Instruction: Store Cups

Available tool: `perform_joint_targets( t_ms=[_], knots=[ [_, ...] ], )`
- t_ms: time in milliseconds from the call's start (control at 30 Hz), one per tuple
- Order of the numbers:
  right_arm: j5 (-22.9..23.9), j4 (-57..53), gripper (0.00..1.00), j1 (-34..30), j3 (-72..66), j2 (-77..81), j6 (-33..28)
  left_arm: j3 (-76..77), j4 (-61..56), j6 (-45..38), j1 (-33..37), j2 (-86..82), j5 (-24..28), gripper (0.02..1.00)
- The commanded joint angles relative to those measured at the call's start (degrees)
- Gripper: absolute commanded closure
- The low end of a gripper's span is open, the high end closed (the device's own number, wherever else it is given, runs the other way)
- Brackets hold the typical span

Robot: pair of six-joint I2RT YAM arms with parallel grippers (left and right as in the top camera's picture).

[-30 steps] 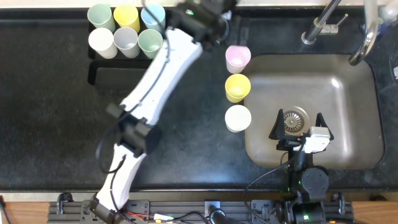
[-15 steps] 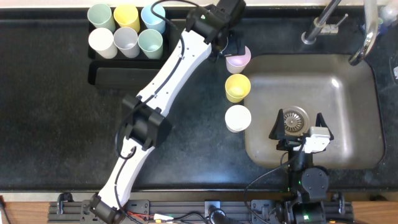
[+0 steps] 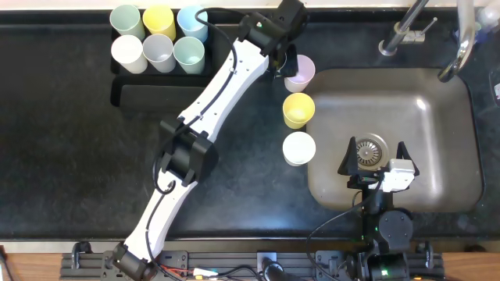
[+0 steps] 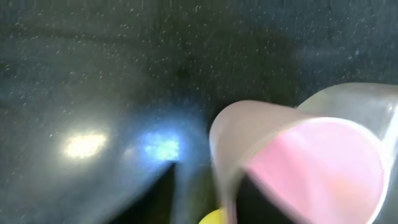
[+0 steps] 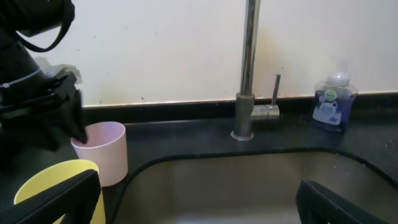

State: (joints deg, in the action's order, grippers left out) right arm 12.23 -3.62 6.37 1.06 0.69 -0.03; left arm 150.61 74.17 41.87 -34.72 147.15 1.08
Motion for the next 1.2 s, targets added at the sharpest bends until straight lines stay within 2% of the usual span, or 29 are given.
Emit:
perform_joint_targets(
  t_ms=[33, 200, 367, 467, 533, 667, 800, 967, 1200],
  knots=[
    [-0.15, 0.44, 0.005, -0.39, -0.79, -0.46, -0.15, 1.29, -0.55, 0.48, 1.29, 0.85, 0.35, 0.982],
    [-0.15, 0.44, 0.005, -0.39, -0.79, -0.48, -0.15, 1.31, -0.31, 0.68, 2.75, -1.22, 0.98, 0.982],
    [-0.15, 0.44, 0.003, -0.39, -0.79, -0.48, -0.15, 1.31, 2.51, 0.66, 7.19, -11.98, -0.83, 0.982],
    [-0.15, 0.44, 0.003, -0.39, -0.79, -0.48, -0.15, 1.2, 14.25, 1.42, 18.27, -26.67, -4.04, 0.982],
    [-0.15, 0.44, 0.003, -0.39, -0.79, -0.46, -0.15, -1.42, 22.91, 5.73, 27.89, -34.1, -8.72, 0.982],
    [-0.15, 0.44, 0.003, -0.39, -0.79, -0.48, -0.15, -15.56, 20.11, 4.31, 39.76, -43.71, -8.48, 0.982],
    [-0.15, 0.44, 0.005, -0.39, -0.79, -0.46, -0.15, -35.5, 10.64, 4.26, 45.72, -50.53, -8.22, 0.982],
    [-0.15, 0.44, 0.003, -0.39, -0.79, -0.46, -0.15, -55.6, -5.68, 4.26, 48.59, -53.29, -1.4, 0.982],
    [-0.15, 0.44, 0.005, -0.39, -0.79, -0.46, -0.15, -60.13, -12.85, 3.15, 48.85, -48.89, 0.68, 0.982]
  ],
)
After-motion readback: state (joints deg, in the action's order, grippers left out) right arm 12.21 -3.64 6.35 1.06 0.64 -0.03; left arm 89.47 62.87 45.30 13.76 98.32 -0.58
